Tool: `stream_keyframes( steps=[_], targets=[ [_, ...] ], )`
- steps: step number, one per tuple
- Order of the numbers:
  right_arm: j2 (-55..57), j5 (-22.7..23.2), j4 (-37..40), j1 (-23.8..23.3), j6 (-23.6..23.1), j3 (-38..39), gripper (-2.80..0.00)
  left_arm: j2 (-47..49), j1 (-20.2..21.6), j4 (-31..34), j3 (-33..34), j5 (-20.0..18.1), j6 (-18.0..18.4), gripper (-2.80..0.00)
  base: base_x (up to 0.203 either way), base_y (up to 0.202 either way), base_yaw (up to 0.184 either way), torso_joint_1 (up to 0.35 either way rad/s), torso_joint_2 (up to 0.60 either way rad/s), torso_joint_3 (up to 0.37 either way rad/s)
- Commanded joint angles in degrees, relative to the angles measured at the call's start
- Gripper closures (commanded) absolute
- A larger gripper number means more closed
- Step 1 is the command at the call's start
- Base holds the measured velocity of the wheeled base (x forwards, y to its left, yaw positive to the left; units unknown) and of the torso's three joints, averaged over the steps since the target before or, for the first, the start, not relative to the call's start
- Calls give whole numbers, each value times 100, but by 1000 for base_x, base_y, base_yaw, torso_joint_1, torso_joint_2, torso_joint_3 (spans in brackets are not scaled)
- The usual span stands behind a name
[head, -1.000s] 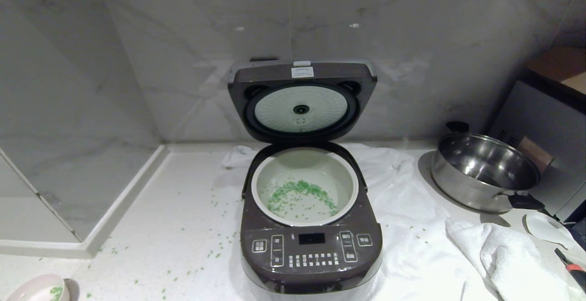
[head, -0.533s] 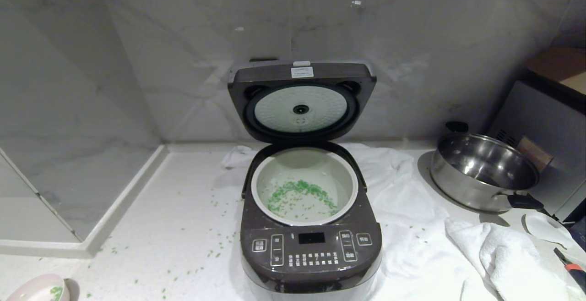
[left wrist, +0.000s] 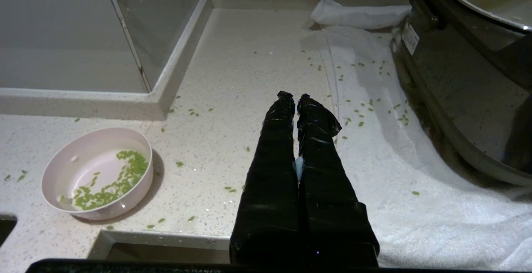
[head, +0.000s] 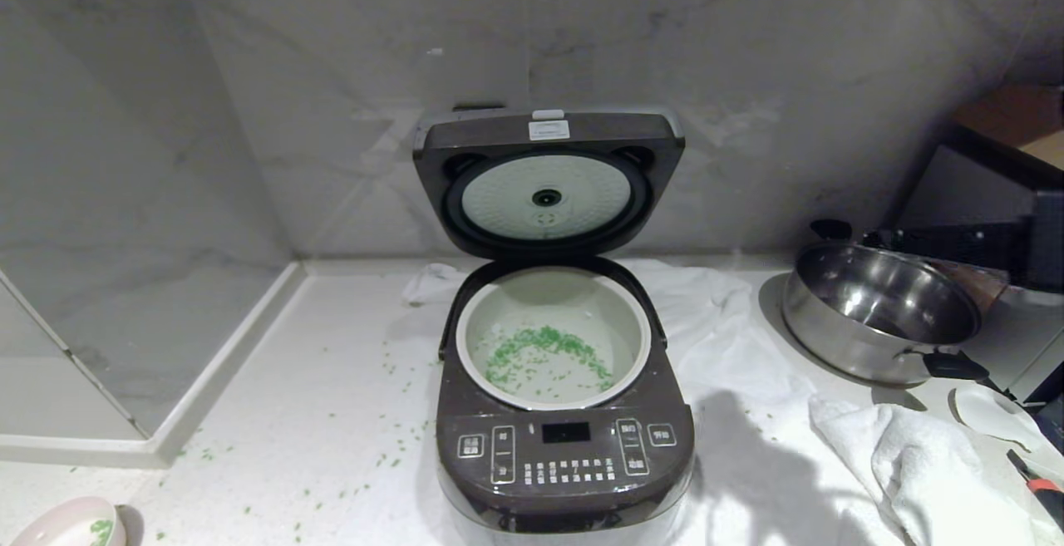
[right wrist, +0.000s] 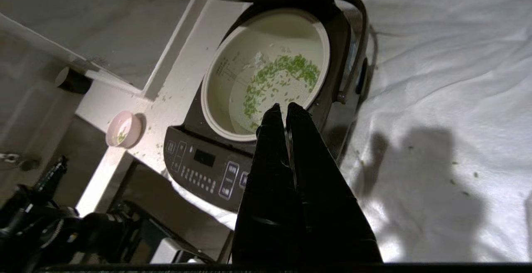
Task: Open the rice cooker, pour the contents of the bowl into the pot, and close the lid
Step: Pour the water from the bowl into the rice cooker
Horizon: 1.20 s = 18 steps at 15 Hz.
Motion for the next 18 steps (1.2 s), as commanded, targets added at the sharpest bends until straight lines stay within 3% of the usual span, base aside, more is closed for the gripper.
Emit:
stream_keyframes(
  steps=[1,5,9,13,15,18],
  targets=[
    [1398,112,282,62,52,-889,0,-10,0,2,0,2,-2,0,0,0,0,0,0,0],
    [2096,239,1032,306,86,-1893,0,-10,0,2,0,2,-2,0,0,0,0,0,0,0],
    [2476,687,1754,487,267,-2645,0,-10,0,2,0,2,-6,0,0,0,0,0,0,0],
    [2962,799,1819,486,281,-3425,0,-10,0,2,0,2,-11,0,0,0,0,0,0,0],
    [3186,1214,1820,478,281,-3723,0,-10,0,2,0,4,-11,0,0,0,0,0,0,0],
    [3479,1333,1820,524,281,-4054,0,-10,0,2,0,3,-19,0,0,0,0,0,0,0]
  ],
)
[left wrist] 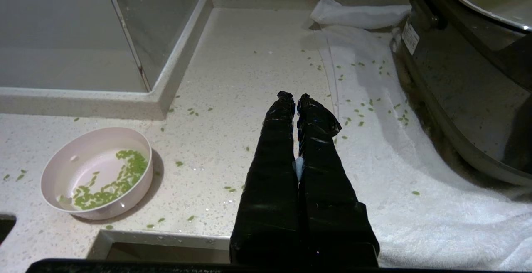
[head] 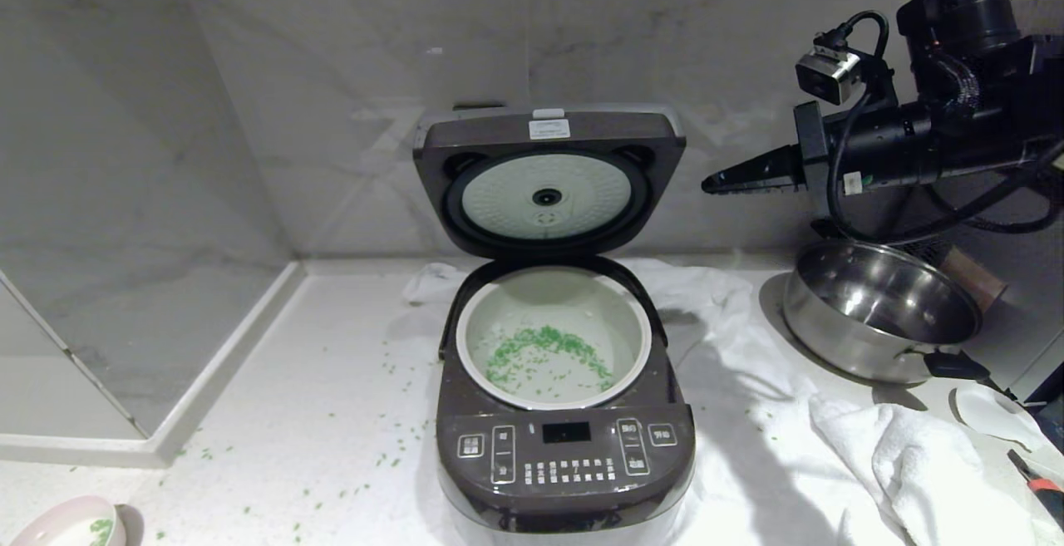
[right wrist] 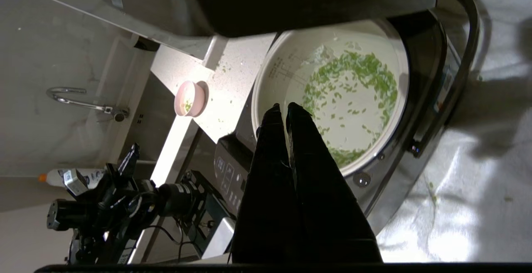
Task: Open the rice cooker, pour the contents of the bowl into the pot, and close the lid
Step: Pour the water from the bowl into the rice cooker
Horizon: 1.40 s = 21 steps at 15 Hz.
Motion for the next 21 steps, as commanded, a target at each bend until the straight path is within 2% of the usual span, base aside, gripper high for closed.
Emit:
stream_keyframes(
  steps=[1,5,10,14,17,21],
  targets=[
    [337,36,14,77,11,-246,0,-10,0,0,0,2,-8,0,0,0,0,0,0,0],
    [542,36,11,172,15,-573,0,-10,0,0,0,0,0,0,0,0,0,0,0,0],
    [1072,36,4,171,367,-1577,0,-10,0,0,0,0,-1,0,0,0,0,0,0,0],
    [1245,36,-217,312,451,-1630,0,-10,0,0,0,8,-8,0,0,0,0,0,0,0],
    [1277,15,-731,321,514,-1630,0,-10,0,0,0,8,-8,0,0,0,0,0,0,0],
    [1298,-34,-1378,277,855,-1630,0,-10,0,0,0,0,-8,0,0,0,0,0,0,0]
  ],
)
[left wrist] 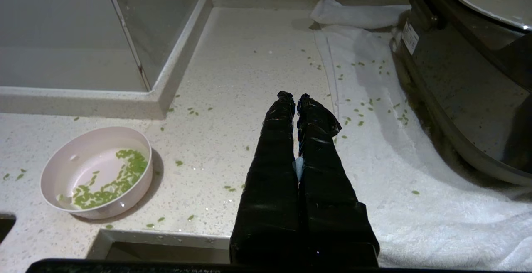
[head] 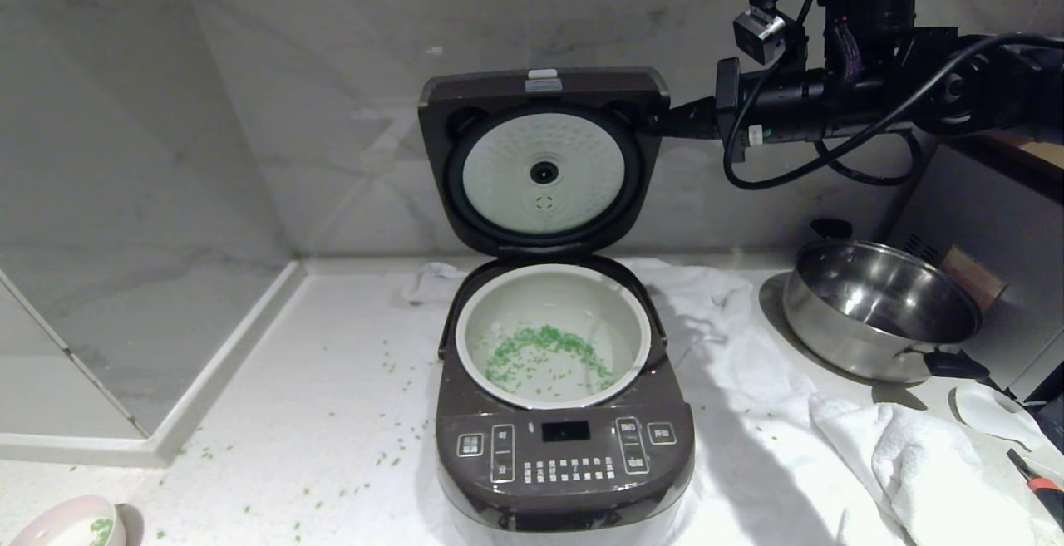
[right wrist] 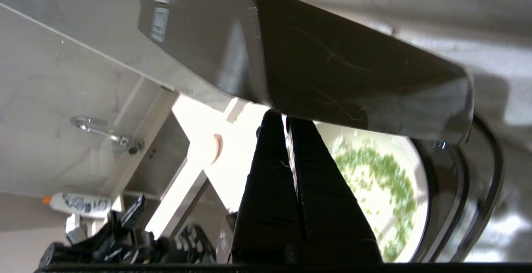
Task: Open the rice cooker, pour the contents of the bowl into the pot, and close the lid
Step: Pour the water from the bowl into the rice cooker
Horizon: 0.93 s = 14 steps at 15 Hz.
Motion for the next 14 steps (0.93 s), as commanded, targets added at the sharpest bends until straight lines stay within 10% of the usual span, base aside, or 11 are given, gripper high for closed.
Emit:
stream_keyframes(
  steps=[1,8,14],
  targets=[
    [2,18,-31,-29,19,1,0,-10,0,2,0,-2,-2,0,0,0,0,0,0,0],
    [-304,23,20,1,44,407,0,-10,0,2,0,-3,-2,0,0,0,0,0,0,0],
    [-1872,50,-2,629,-4,2243,0,-10,0,2,0,6,-2,0,0,0,0,0,0,0]
  ],
)
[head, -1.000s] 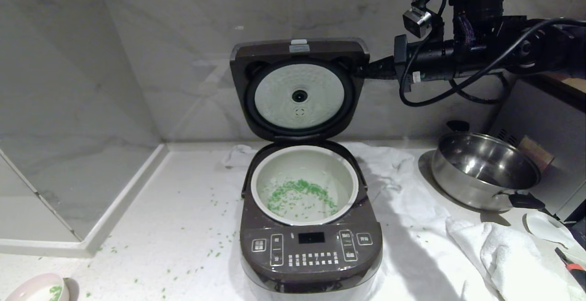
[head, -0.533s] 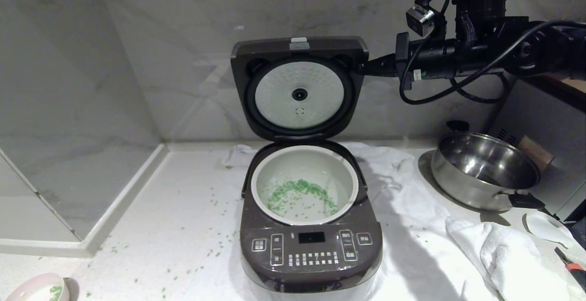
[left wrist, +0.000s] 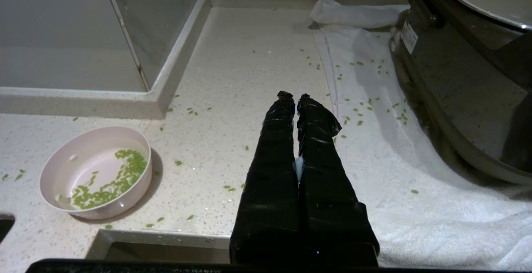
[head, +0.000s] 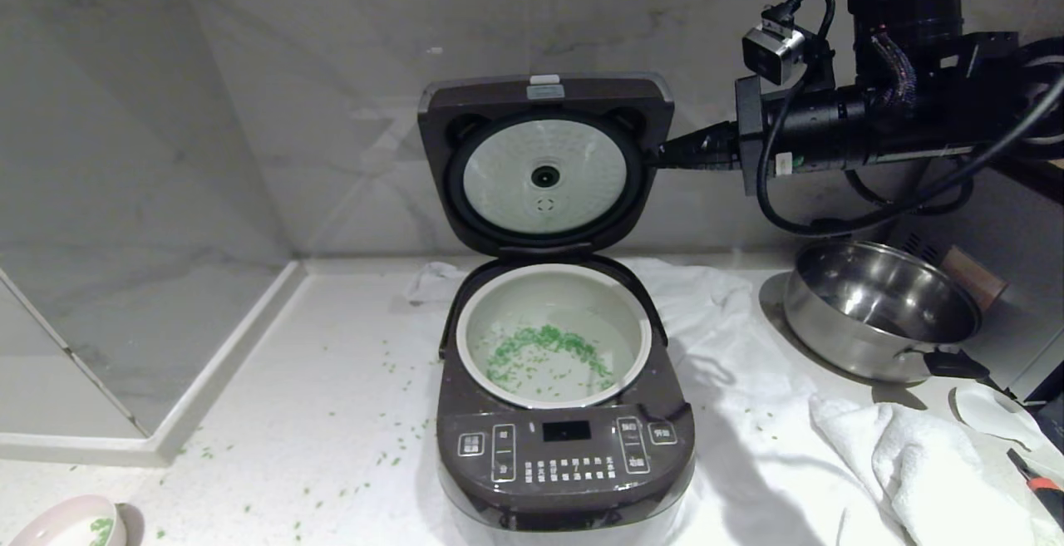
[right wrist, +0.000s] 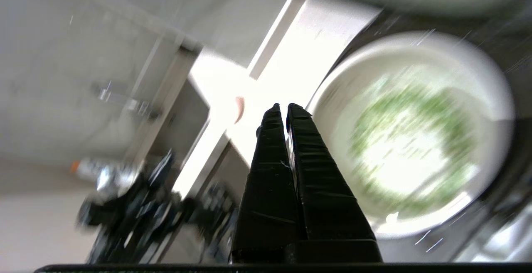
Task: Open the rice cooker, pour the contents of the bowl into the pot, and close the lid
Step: Pour the water from the bowl into the rice cooker
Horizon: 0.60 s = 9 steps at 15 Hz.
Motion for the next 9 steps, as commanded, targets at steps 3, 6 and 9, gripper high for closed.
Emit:
stream_keyframes(
  steps=[3,6,9],
  targets=[
    [-1527,-52,-6,403,-97,1366,0,-10,2,1,0,5,-4,0,0,0,0,0,0,0],
    [-2475,-1321,11,524,-477,2370,0,-10,2,1,0,-4,-22,0,0,0,0,0,0,0],
    [-3408,-3690,9,652,-1216,3439,0,-10,2,1,0,-4,-22,0,0,0,0,0,0,0]
  ],
)
